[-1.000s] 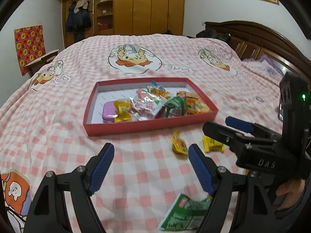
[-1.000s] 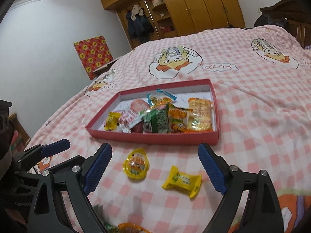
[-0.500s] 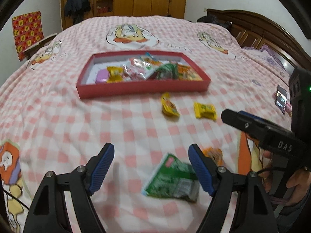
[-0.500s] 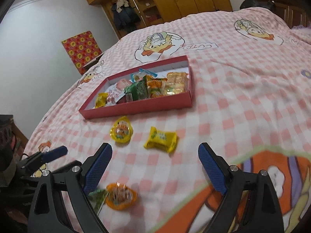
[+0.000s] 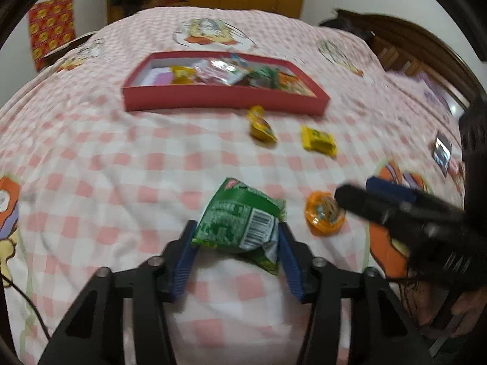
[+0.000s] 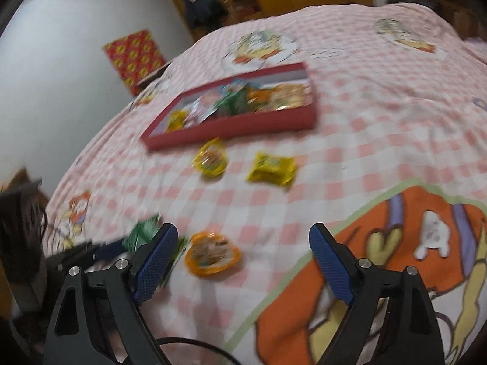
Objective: Organize snacks
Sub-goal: 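Grasp the green bag with the left gripper while the right gripper grasps the orange jelly cup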
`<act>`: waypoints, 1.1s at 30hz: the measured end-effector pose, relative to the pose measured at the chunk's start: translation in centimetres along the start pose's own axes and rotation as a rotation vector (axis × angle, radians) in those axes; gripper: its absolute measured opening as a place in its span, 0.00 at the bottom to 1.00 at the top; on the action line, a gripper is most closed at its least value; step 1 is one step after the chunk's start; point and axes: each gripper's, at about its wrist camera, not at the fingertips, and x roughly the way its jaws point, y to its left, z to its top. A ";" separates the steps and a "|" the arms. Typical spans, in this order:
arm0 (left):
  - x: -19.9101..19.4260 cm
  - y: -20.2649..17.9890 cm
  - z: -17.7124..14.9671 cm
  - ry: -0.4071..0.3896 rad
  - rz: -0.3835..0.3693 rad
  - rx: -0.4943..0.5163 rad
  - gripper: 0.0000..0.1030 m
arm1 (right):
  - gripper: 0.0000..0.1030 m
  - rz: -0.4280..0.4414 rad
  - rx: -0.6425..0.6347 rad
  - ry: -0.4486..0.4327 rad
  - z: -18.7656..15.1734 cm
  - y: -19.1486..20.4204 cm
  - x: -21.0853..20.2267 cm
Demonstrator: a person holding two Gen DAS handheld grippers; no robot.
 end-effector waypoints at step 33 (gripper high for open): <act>-3.9 6.9 1.5 -0.078 0.078 -0.118 0.42 | 0.38 -0.121 -0.354 -0.006 0.3 12.5 0.8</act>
